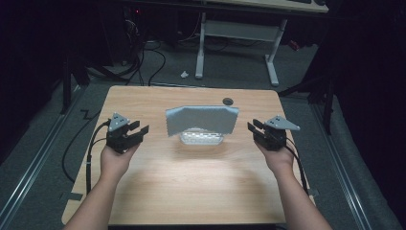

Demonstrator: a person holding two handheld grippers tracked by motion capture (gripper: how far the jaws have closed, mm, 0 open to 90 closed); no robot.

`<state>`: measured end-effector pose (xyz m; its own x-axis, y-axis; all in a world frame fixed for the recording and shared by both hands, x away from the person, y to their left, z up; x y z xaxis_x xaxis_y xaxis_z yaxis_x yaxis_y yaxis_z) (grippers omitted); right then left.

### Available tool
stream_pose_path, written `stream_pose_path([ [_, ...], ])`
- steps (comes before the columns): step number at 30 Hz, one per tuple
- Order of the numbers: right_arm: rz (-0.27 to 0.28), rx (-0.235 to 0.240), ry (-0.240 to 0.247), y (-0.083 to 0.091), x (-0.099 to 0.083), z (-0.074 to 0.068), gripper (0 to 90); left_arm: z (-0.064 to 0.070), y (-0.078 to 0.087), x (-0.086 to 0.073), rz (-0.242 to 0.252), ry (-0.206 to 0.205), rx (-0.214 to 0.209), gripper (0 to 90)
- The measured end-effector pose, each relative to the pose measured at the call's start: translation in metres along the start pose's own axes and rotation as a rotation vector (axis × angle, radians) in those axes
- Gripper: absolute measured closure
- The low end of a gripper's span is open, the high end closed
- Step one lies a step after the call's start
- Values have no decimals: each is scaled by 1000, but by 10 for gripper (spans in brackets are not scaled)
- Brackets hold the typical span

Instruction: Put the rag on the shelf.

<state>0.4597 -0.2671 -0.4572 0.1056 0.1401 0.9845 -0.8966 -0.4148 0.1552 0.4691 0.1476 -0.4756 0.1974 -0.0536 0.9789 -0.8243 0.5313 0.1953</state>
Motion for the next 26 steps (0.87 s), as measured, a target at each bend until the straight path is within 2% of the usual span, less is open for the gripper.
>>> stream_pose_path([
  [3, -5, 13, 1, 11, 1, -12, 682, 10, 12, -8, -9, 22, -15, 531],
  [6, -10, 33, 7, 21, -2, -28, 634, 27, 23, -22, -33, 45, -38, 510],
  [7, -15, 40, -3, 28, -8, -40, 612, 35, 26, -27, -40, 54, -48, 494],
  [8, -15, 40, -3, 28, -8, -40, 612, 44, 29, -33, -46, 64, -69, 494],
  [11, -40, 52, -17, 39, -26, -59, 554, 78, 36, -55, -85, 81, -134, 477],
  [13, -71, 66, -20, 46, -43, -74, 540, 102, 39, -71, -115, 66, -172, 473],
  [15, -99, 76, -4, 53, -61, -89, 529, 123, 43, -88, -149, 33, -204, 466],
  [16, -114, 78, 0, 57, -70, -96, 524, 132, 46, -95, -162, 9, -218, 463],
  [18, -132, 88, 20, 66, -87, -109, 519, 146, 48, -105, -198, -81, -231, 460],
  [19, -145, 106, 34, 69, -94, -117, 521, 151, 48, -107, -211, -110, -243, 448],
  [21, -181, 167, 65, 72, -101, -129, 507, 156, 47, -110, -221, -88, -261, 437],
  [23, -181, 175, 92, 73, -101, -135, 509, 157, 45, -110, -218, -64, -264, 438],
  [26, -182, 186, 75, 68, -102, -140, 511, 156, 43, -108, -212, -50, -262, 437],
])
Point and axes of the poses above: each handheld gripper's, and its own axes: y roughly backward along the jaws, x roughly out of its top, z roughly to its right, the point moved 7 cm from there along -y, roughly forward along the jaws, and after that the axes turned 15 degrees about z, right-handed, at the moved point
